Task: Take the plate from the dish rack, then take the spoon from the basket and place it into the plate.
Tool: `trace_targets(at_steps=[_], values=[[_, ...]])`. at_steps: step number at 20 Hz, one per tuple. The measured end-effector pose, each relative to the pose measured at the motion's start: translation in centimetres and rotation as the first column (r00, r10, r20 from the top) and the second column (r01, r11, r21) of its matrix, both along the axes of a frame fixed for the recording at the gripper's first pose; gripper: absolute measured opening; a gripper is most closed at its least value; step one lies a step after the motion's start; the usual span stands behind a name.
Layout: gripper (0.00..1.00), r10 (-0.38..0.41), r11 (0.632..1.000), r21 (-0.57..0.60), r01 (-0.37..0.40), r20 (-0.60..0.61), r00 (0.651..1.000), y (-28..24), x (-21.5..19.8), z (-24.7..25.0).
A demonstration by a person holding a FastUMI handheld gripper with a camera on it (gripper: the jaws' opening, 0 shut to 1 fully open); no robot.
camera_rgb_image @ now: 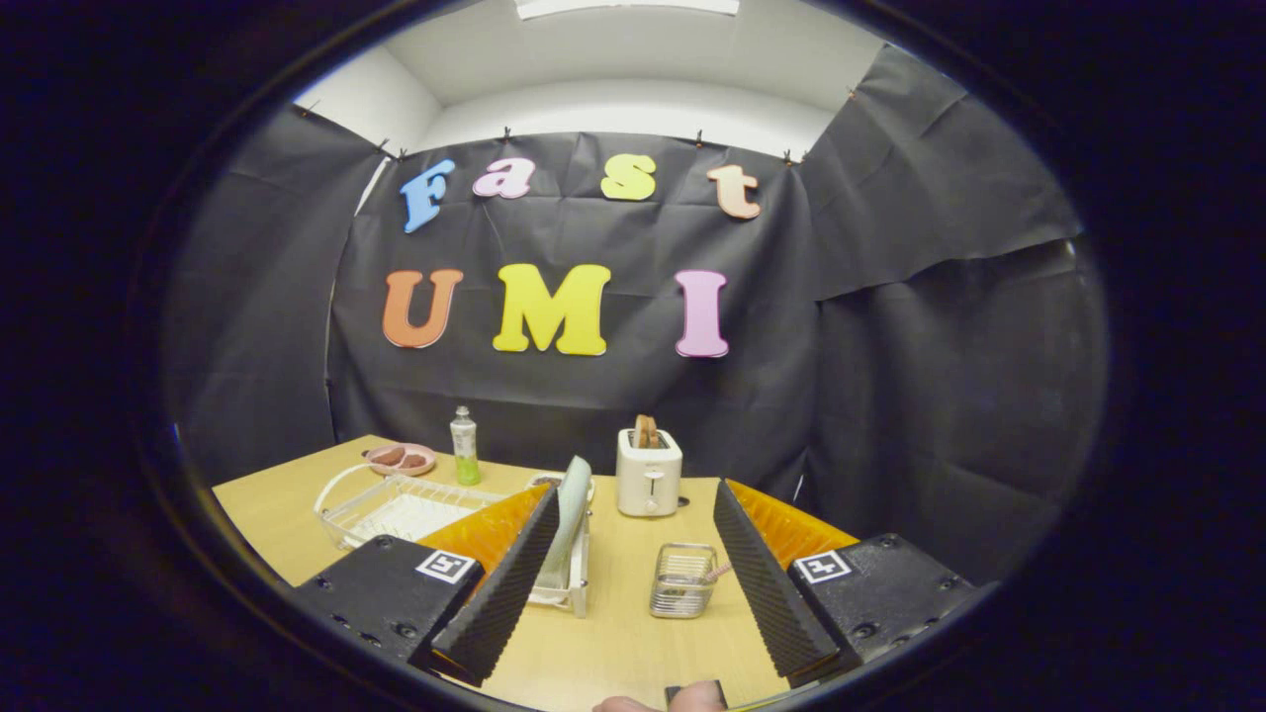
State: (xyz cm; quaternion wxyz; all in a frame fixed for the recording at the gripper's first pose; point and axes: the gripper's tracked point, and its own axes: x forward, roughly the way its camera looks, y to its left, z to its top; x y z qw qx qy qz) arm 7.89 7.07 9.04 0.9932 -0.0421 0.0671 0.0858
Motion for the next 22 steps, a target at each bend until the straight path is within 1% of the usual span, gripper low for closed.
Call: trace_targets(at_steps=[3, 5, 9, 11, 12, 15, 19, 20, 22], values=[[1.00, 0.053, 0.998, -0.026, -0.055, -0.061, 0.997, 2.8, 2.6, 1.5], [1.00, 0.075, 0.996, -0.039, -0.079, -0.100, 0.992, 4.5, 4.5, 2.4], [1.00, 0.080, 0.989, -0.103, -0.104, -0.211, 0.974, 7.4, 8.8, 1.9], [1.00, 0.077, 0.983, -0.136, -0.121, -0.291, 0.954, 8.7, 10.4, 0.6], [1.00, 0.075, 0.983, -0.135, -0.127, -0.338, 0.938, 9.2, 11.2, -0.2], [1.00, 0.064, 0.985, -0.112, -0.132, -0.470, 0.880, 10.2, 13.3, -3.3], [1.00, 0.003, 0.991, -0.106, -0.081, -0.586, 0.810, 10.2, 15.8, -6.7], [1.00, -0.012, 0.991, -0.113, -0.069, -0.598, 0.801, 10.0, 16.5, -7.2], [1.00, -0.037, 0.993, -0.114, -0.041, -0.604, 0.796, 9.8, 17.6, -8.0]])
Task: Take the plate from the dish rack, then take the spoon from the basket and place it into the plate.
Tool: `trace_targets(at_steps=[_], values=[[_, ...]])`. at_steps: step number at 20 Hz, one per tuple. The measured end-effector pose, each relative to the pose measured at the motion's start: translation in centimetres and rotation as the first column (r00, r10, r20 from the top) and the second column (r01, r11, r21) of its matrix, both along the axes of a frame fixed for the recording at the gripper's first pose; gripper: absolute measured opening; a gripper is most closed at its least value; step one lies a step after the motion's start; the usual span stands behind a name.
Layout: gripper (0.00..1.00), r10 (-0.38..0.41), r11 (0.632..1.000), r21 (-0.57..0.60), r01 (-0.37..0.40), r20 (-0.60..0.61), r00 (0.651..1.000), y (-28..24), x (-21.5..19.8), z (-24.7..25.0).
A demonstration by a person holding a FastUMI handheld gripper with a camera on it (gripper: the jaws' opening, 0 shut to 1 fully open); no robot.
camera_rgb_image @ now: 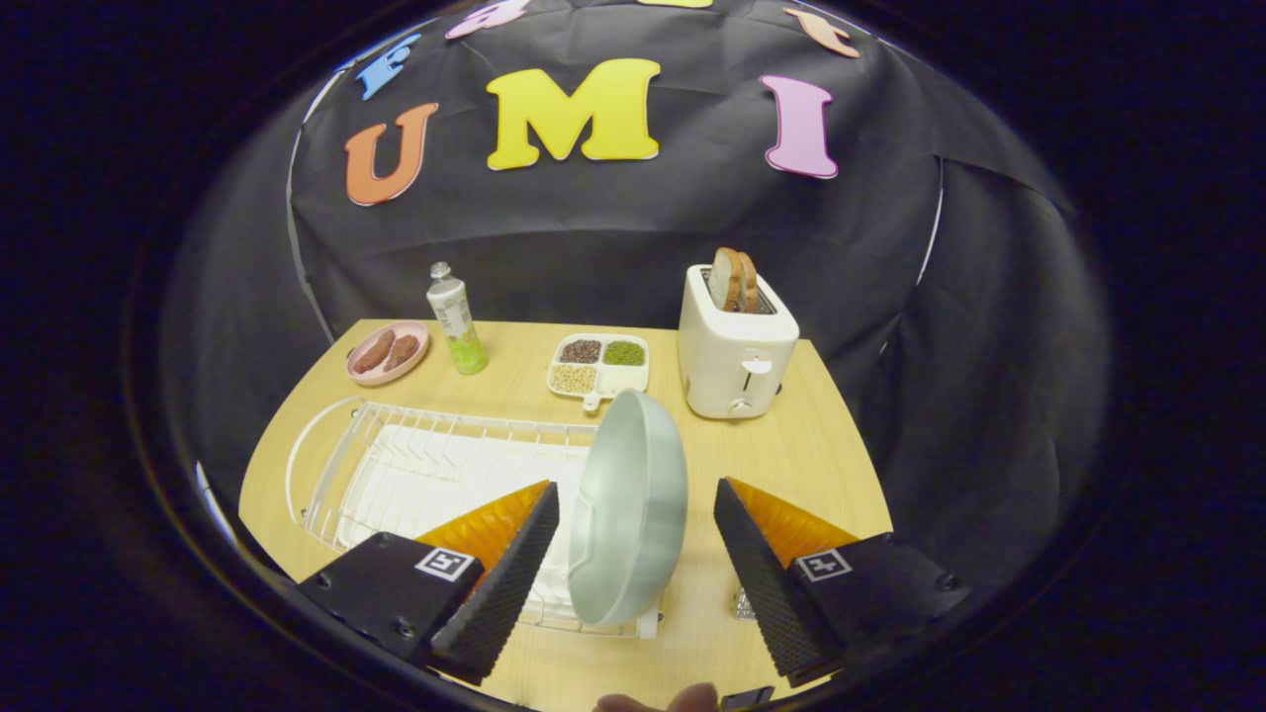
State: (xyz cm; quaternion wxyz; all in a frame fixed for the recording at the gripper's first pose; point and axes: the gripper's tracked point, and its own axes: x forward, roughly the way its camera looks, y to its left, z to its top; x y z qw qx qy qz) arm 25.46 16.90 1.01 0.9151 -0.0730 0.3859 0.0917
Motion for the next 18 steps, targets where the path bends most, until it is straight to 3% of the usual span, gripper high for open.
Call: trace_targets(at_steps=[4, 10, 12, 16, 18], values=[[1.00, -0.023, 0.999, 0.029, 0.026, -0.091, 0.996, 0.3, 0.6, -2.4], [0.90, -0.063, 0.996, 0.055, 0.072, -0.149, 0.987, 0.8, 1.9, -4.9], [0.84, -0.081, 0.995, 0.051, 0.089, -0.149, 0.985, 0.8, 2.1, -5.2], [0.51, -0.104, 0.994, 0.022, 0.109, -0.161, 0.981, 0.9, 1.8, -5.4], [0.45, -0.123, 0.992, -0.002, 0.124, -0.159, 0.980, 0.9, 1.7, -5.2]])
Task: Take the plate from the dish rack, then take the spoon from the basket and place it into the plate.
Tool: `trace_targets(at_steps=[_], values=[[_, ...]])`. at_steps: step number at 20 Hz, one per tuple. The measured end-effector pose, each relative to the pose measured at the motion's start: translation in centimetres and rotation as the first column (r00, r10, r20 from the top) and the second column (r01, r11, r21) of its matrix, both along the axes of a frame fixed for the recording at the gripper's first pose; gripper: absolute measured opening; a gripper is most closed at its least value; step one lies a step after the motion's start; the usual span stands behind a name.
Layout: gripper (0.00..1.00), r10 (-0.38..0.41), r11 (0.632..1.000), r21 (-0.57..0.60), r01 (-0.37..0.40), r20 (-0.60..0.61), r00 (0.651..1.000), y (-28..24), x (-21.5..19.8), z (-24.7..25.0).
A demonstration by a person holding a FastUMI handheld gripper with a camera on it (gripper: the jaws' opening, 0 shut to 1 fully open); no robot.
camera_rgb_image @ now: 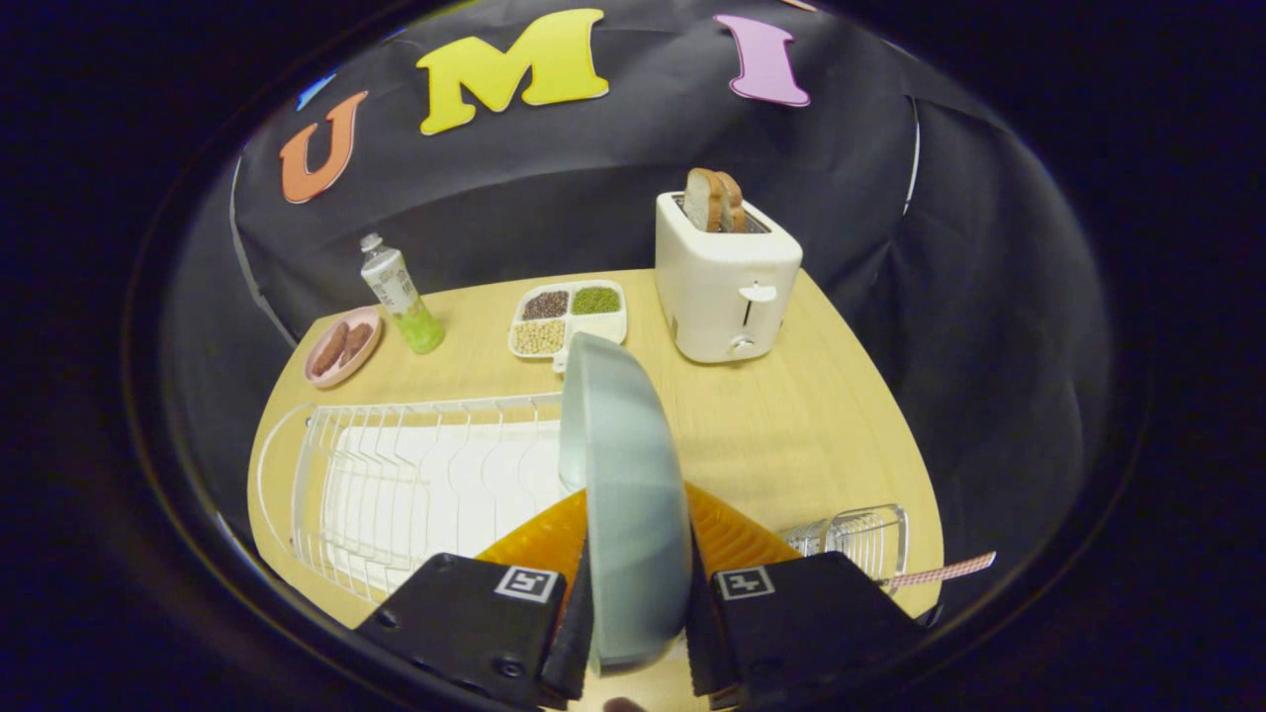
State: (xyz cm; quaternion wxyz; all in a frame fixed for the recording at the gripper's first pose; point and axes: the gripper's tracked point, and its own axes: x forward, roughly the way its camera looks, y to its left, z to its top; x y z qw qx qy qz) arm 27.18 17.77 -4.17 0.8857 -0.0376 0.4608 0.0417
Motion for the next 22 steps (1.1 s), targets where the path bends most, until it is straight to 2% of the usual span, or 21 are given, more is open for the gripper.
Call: trace_targets(at_steps=[1, 6, 9, 12, 18, 22], values=[[0.39, -0.011, 1.000, -0.013, 0.011, 0.001, 1.000, 0.1, 0.0, -0.1], [0.36, -0.066, 0.994, -0.089, 0.068, 0.034, 0.997, 0.1, -0.1, 0.8], [0.35, -0.100, 0.979, -0.163, 0.120, 0.125, 0.987, -0.3, 0.4, 3.1], [0.35, -0.104, 0.976, -0.164, 0.141, 0.217, 0.971, 0.6, 0.6, 5.8], [0.35, -0.050, 0.995, -0.069, 0.069, 0.244, 0.969, 2.5, -3.7, 8.9], [0.35, 0.053, 0.997, -0.060, -0.038, 0.271, 0.961, 3.4, -8.8, 10.2]])
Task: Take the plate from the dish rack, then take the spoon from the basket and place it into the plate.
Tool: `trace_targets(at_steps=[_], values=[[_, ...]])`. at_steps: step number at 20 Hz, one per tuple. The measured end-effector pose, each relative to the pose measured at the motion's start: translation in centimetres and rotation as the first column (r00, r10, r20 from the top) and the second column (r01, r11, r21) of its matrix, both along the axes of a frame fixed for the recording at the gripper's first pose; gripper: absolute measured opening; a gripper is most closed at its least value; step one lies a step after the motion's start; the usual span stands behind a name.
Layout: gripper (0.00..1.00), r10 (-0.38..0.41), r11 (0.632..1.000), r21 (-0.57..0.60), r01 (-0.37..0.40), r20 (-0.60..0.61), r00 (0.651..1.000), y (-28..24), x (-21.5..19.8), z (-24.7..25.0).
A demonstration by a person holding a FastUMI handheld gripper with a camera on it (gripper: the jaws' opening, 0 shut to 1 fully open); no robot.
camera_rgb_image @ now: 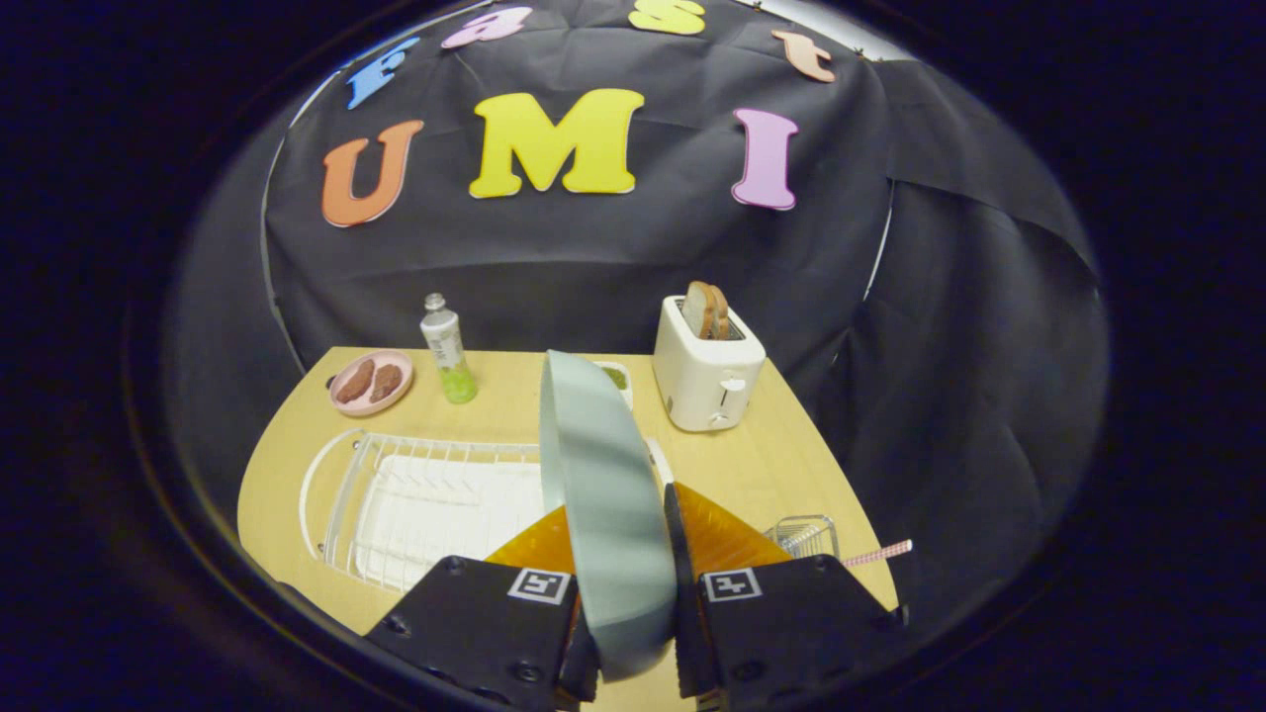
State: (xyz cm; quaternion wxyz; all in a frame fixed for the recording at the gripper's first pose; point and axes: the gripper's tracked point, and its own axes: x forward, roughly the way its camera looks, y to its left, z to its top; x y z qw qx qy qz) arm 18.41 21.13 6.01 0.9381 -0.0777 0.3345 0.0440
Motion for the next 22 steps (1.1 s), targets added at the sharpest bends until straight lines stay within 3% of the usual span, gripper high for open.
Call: trace_targets(at_steps=[5, 9, 15, 22], values=[[0.35, 0.099, 0.994, 0.038, -0.100, 0.032, 0.995, 0.3, -6.6, -1.6], [0.35, 0.131, 0.978, 0.162, -0.128, -0.009, 0.991, 0.7, -11.0, -5.3], [0.35, 0.120, 0.951, 0.299, -0.081, -0.117, 0.986, 0.5, -15.0, -12.7], [0.35, 0.148, 0.846, 0.533, 0.025, -0.280, 0.948, 2.0, -16.5, -17.7]])
